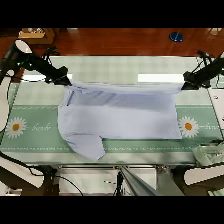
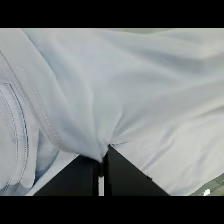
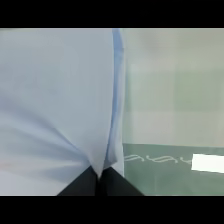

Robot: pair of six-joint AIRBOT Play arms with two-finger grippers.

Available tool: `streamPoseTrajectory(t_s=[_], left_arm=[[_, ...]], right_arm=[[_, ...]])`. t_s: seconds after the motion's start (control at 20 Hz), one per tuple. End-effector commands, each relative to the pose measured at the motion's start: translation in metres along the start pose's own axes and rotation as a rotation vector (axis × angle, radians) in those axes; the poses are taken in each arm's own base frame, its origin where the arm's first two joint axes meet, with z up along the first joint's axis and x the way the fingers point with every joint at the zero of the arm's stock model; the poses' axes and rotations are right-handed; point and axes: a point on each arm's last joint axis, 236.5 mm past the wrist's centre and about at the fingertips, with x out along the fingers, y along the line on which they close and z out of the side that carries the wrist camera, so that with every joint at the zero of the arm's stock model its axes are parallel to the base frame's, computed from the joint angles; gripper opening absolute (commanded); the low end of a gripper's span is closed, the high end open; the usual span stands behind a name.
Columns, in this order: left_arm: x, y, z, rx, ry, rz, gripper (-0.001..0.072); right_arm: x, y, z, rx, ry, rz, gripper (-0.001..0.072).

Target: Fold the shirts.

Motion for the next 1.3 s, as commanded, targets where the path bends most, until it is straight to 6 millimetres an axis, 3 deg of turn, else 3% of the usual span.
streamPoseTrajectory(t_s=[0.0, 0.15, 0.2, 0.25, 0.3, 0.4, 0.55, 0.6, 0.7, 0.8, 0.85, 0.9, 1.0, 1.15, 1.25], left_arm=[[0.021, 0.005, -0.011, -0.031, 0.080, -0.008, 0.0028], [0.028, 0.003, -0.013, -0.026, 0.095, -0.008, 0.0063], [0.027, 0.002, -0.014, -0.037, 0.100, -0.009, 0.0147], [0.024, 0.002, -0.018, -0.037, 0.116, -0.011, 0.0305], [0.015, 0.004, -0.023, -0.037, 0.137, -0.015, 0.0398], [-0.015, 0.020, -0.034, -0.045, 0.174, 0.011, 0.0399], [-0.066, 0.047, -0.062, -0.089, 0.197, 0.051, 0.0400], [-0.077, 0.050, -0.067, -0.103, 0.166, 0.047, 0.0400], [-0.087, 0.056, -0.085, -0.124, 0.124, 0.046, 0.0400], [-0.079, 0.058, -0.120, -0.136, 0.139, 0.030, 0.0401], [-0.071, 0.058, -0.143, -0.151, 0.160, 0.017, 0.0402], [-0.059, 0.057, -0.166, -0.173, 0.175, -0.001, 0.0408], [-0.035, 0.054, -0.205, -0.219, 0.169, -0.023, 0.0611], [-0.006, 0.049, -0.261, -0.263, 0.218, -0.043, 0.0614], [0.010, 0.047, -0.287, -0.280, 0.267, -0.060, 0.0614]], right_arm=[[0.018, -0.004, -0.010, 0.022, 0.031, 0.000, 0.0023], [0.020, 0.005, -0.003, 0.031, 0.004, 0.042, 0.0035], [0.021, 0.010, 0.001, 0.034, -0.007, 0.064, 0.0124], [0.019, 0.013, 0.002, 0.011, -0.012, 0.079, 0.0158], [0.012, 0.012, 0.001, -0.030, -0.007, 0.073, 0.0164], [-0.016, 0.001, -0.002, -0.055, -0.009, 0.040, 0.0342], [-0.059, -0.009, -0.009, -0.006, -0.091, 0.074, 0.0429], [-0.066, -0.018, -0.015, 0.021, -0.106, 0.071, 0.0429], [-0.062, -0.030, -0.038, 0.084, -0.083, 0.095, 0.0429], [-0.044, -0.026, -0.065, 0.124, -0.049, 0.180, 0.0448], [-0.037, -0.018, -0.075, 0.130, -0.046, 0.236, 0.0515], [-0.032, -0.009, -0.086, 0.132, -0.048, 0.286, 0.0533], [-0.025, -0.003, -0.100, 0.130, -0.065, 0.302, 0.0533], [-0.026, -0.002, -0.113, 0.125, -0.096, 0.270, 0.0533], [-0.028, 0.000, -0.118, 0.121, -0.110, 0.262, 0.0533]])
